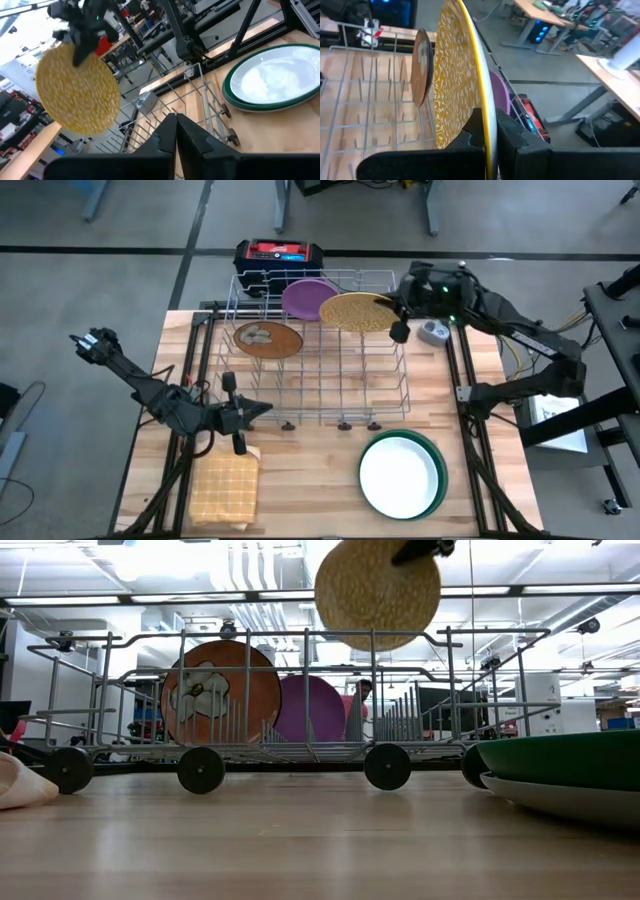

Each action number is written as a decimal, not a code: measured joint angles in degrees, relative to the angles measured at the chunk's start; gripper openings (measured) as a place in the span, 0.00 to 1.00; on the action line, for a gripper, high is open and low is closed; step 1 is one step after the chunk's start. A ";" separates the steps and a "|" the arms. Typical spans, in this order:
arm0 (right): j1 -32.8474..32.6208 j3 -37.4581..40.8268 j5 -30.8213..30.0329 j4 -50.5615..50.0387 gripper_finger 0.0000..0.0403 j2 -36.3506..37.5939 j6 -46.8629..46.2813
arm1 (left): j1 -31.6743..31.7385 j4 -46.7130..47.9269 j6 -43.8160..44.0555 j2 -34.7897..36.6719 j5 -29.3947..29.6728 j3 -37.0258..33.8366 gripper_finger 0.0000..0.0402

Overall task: Sort dishes
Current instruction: Put the yellow plate into the dish rack, then put the white plate into the dish rack

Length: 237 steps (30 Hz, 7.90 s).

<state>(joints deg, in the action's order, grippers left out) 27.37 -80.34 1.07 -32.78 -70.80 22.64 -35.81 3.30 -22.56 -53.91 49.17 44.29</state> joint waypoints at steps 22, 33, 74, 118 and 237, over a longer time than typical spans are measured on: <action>10.51 1.42 8.24 6.75 0.00 -11.37 9.95 | 0.02 0.90 -4.68 2.31 3.98 0.00 0.00; 10.58 3.77 8.28 7.94 0.00 -11.88 11.71 | 0.02 0.86 -4.40 2.29 4.06 0.00 0.00; 10.67 20.57 7.84 21.38 0.00 -11.79 10.74 | 0.02 0.55 -4.40 2.27 4.02 0.00 0.00; 10.80 11.98 4.78 11.96 0.43 -11.50 -1.15 | 0.02 0.58 -4.42 2.25 4.00 0.00 0.00; -79.60 44.46 -11.28 -5.90 0.65 -1.02 -100.25 | 6.98 19.06 29.67 -92.91 -24.27 77.13 0.00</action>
<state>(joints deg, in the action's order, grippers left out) -52.23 -35.88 -10.21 -38.68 -71.81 -77.61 -28.83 22.36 7.10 -146.81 24.89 121.43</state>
